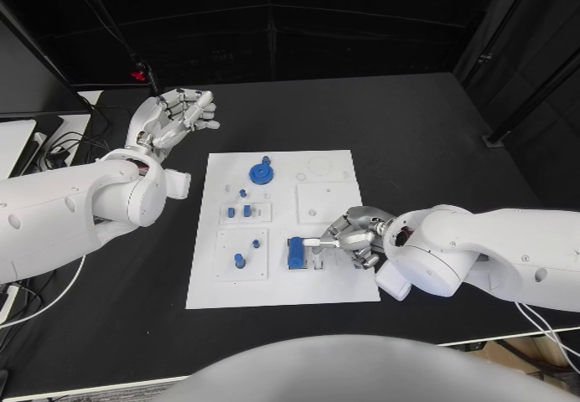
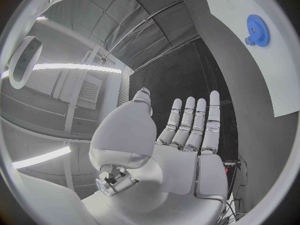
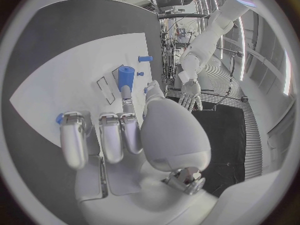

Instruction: Assemble the parts on the task board

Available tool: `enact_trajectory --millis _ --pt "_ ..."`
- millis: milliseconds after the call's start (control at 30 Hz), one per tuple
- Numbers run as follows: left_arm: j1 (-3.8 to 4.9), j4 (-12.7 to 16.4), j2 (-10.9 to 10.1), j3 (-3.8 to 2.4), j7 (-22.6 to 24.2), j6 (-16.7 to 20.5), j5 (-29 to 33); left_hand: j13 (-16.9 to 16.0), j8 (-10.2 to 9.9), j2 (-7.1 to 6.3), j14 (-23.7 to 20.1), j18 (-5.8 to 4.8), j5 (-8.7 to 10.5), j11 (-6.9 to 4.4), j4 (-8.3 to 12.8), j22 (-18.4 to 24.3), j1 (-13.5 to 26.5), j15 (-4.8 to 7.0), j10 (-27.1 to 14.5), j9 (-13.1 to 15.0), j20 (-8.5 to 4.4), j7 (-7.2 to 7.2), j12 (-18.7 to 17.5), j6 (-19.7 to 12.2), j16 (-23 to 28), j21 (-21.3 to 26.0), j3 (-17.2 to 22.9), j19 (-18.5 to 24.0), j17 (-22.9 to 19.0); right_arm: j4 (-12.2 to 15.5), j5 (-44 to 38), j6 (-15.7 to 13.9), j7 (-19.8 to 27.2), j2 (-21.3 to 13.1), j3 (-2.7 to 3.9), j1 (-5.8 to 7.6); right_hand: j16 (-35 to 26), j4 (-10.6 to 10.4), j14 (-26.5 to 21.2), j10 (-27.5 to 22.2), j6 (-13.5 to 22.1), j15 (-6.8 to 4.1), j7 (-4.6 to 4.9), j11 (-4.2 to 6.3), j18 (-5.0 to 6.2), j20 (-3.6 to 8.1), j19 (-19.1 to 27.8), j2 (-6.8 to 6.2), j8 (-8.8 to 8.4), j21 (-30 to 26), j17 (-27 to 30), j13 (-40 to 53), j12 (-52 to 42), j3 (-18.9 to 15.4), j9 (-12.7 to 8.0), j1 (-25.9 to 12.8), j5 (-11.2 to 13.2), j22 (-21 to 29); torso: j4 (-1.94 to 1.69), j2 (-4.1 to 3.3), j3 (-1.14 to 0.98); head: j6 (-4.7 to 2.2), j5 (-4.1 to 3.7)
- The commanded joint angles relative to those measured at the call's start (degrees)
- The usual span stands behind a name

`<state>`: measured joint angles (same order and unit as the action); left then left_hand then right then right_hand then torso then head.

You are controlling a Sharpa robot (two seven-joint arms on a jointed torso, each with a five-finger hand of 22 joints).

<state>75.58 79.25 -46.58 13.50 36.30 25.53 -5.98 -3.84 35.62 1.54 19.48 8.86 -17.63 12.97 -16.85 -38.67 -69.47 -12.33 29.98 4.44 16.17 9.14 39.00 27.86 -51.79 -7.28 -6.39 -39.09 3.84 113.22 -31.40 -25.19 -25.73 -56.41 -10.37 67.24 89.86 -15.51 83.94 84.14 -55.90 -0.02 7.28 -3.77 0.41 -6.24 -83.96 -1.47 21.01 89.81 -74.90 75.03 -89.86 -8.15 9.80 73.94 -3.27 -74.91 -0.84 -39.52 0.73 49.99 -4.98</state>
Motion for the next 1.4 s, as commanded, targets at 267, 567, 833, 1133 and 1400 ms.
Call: enact_trajectory --millis 267,567,833,1133,1400 --pt "0.04 -0.1 0.2 -0.03 0.2 -0.7 0.0 0.1 0.4 0.56 -0.3 -0.41 -0.24 0.10 0.1 -0.1 -0.2 0.14 -0.3 -0.1 0.06 6.29 0.3 -0.4 -0.3 -0.2 -0.4 -0.1 -0.1 -0.8 -4.7 8.4 -5.7 1.8 0.04 0.19 0.1 -1.0 6.1 5.9 8.1 -1.93 -2.11 2.23 -0.41 1.83 -6.0 3.89 21.15 0.2 -15.1 15.0 -0.1 -3.6 16.5 -5.2 0.2 -15.1 -0.15 -0.05 0.02 0.01 -0.07" --pt "0.05 -0.1 0.3 -0.03 0.2 -0.7 0.0 0.1 0.4 0.57 -0.3 -0.41 -0.26 0.10 0.1 -0.1 -0.2 0.14 -0.4 -0.1 0.06 6.29 0.3 -0.4 -0.3 -0.2 -0.4 -0.1 -0.1 -2.2 -4.9 12.0 -9.0 3.2 0.02 0.21 0.1 -1.2 6.1 5.9 9.2 -2.16 -2.60 2.60 -0.41 1.97 -6.0 7.44 24.13 0.2 -15.1 15.0 -0.1 -4.6 19.4 -7.7 0.4 -15.1 0.01 0.00 0.03 0.01 0.27" --pt "0.05 0.0 0.2 -0.03 0.2 -0.7 0.0 0.1 0.4 0.61 -0.3 -0.41 -0.31 0.10 0.1 -0.1 -0.3 0.14 -0.4 -0.1 0.06 6.29 0.3 -0.4 -0.3 -0.2 -0.4 -0.1 -0.1 -3.0 -5.0 13.1 -10.3 4.1 0.01 0.20 0.1 -0.7 6.1 5.9 9.6 -2.22 -2.83 2.79 -0.41 2.02 -6.0 9.01 24.96 0.2 -15.1 15.0 -0.1 -4.5 20.5 -6.1 0.3 -15.1 -0.09 -0.09 -0.03 0.01 0.29" --pt "0.05 0.0 0.3 -0.03 0.1 -0.8 0.0 0.1 0.4 0.61 -0.3 -0.41 -0.31 0.10 0.1 -0.1 -0.3 0.14 -0.4 -0.1 0.06 6.29 0.3 -0.4 -0.3 -0.2 -0.4 -0.1 -0.1 -3.5 -5.0 12.7 -10.1 5.1 0.01 0.20 0.1 -1.0 6.1 5.9 9.7 -2.22 -2.85 2.82 -0.41 2.04 -6.0 9.00 25.21 0.2 -15.1 15.0 -0.1 -5.0 20.9 -6.0 0.0 -15.1 -0.06 -0.12 -0.03 0.01 0.28" --pt "0.05 0.0 0.3 -0.03 0.2 -0.8 0.0 0.1 0.5 0.62 -0.3 -0.40 -0.32 0.10 0.1 -0.1 -0.3 0.14 -0.4 -0.1 0.06 6.29 0.4 -0.4 -0.4 -0.2 -0.4 -0.1 -0.1 -3.8 -4.6 12.2 -10.2 5.8 0.01 0.20 0.1 -1.1 6.1 5.9 9.4 -2.21 -2.99 2.93 -0.41 2.04 -6.0 10.07 25.42 0.2 -15.1 15.0 -0.1 -5.1 21.2 -6.2 -0.3 -15.1 -0.02 -0.09 0.01 0.01 0.27"
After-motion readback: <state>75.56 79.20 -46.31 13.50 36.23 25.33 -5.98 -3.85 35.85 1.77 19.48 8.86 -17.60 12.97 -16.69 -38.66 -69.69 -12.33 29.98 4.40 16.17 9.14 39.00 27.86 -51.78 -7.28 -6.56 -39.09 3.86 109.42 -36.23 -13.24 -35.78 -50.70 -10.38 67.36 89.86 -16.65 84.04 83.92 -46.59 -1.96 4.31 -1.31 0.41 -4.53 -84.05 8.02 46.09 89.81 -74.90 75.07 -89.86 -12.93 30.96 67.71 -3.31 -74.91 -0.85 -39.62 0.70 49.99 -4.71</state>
